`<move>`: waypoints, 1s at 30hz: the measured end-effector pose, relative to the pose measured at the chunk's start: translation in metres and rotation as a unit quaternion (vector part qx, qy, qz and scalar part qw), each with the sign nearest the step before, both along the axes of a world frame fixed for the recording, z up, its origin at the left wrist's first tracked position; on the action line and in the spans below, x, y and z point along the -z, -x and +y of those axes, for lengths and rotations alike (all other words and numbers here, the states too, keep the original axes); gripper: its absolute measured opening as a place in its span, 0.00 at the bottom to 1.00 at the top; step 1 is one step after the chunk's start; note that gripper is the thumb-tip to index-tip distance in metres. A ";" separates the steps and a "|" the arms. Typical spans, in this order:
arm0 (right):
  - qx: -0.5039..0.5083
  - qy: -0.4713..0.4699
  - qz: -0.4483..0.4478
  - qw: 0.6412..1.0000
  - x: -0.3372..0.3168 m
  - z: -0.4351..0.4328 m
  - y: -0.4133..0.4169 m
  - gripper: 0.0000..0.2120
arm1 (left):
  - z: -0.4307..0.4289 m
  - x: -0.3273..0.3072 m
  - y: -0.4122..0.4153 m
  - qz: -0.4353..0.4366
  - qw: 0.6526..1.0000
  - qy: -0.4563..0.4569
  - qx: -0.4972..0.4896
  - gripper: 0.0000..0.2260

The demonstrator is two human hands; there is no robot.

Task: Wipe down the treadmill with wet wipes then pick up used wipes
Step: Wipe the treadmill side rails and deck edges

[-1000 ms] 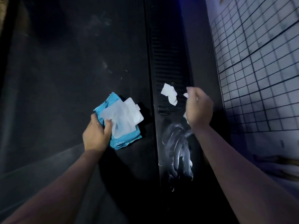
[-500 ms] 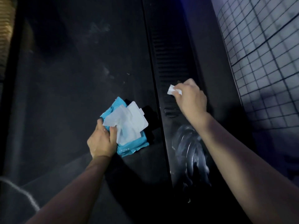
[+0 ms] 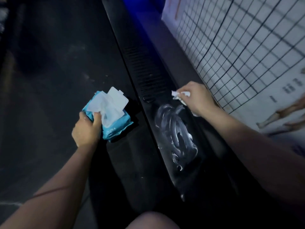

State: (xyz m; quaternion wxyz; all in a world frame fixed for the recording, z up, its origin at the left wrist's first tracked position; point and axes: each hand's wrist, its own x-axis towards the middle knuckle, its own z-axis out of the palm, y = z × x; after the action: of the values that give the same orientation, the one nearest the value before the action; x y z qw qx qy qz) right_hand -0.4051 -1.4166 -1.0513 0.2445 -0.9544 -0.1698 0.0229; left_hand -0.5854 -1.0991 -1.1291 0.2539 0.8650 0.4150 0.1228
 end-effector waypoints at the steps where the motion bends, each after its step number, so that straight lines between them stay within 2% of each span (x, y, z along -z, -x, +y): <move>1: -0.003 0.006 -0.001 1.000 0.002 -0.004 0.007 0.06 | -0.003 -0.002 0.000 -0.005 1.000 0.010 -0.013 0.20; 5: 0.005 -0.007 -0.016 1.000 -0.004 0.000 0.009 0.05 | -0.032 -0.013 -0.011 -0.011 0.997 0.058 -0.041 0.23; 8: -0.016 0.081 -0.013 0.997 0.002 0.006 0.000 0.06 | -0.054 -0.008 -0.029 -0.036 0.996 0.074 -0.035 0.22; 9: -0.010 0.083 -0.010 0.996 0.007 0.007 -0.003 0.07 | -0.057 -0.003 -0.033 -0.036 0.996 0.067 -0.038 0.22; 12: 0.011 0.019 -0.002 1.000 0.020 0.005 -0.009 0.07 | -0.053 0.012 -0.035 -0.043 0.997 0.046 -0.054 0.21; 17: -0.004 -0.003 0.022 1.000 0.025 -0.004 -0.002 0.11 | -0.052 0.012 -0.034 -0.056 0.996 0.048 -0.053 0.20; 24: -0.059 0.130 0.045 0.989 0.009 -0.013 0.016 0.14 | -0.050 0.008 -0.035 -0.049 0.996 0.062 -0.048 0.19; 30: -0.042 0.207 0.081 0.974 -0.012 -0.017 0.047 0.13 | -0.052 -0.005 -0.030 -0.042 0.996 0.081 -0.016 0.18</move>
State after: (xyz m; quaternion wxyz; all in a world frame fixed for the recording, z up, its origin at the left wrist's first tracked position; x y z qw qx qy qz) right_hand -0.4522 -1.4335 -1.0388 0.0538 -0.9712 -0.1812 0.1449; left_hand -0.5557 -1.1509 -1.1241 0.3383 0.8290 0.4262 0.1289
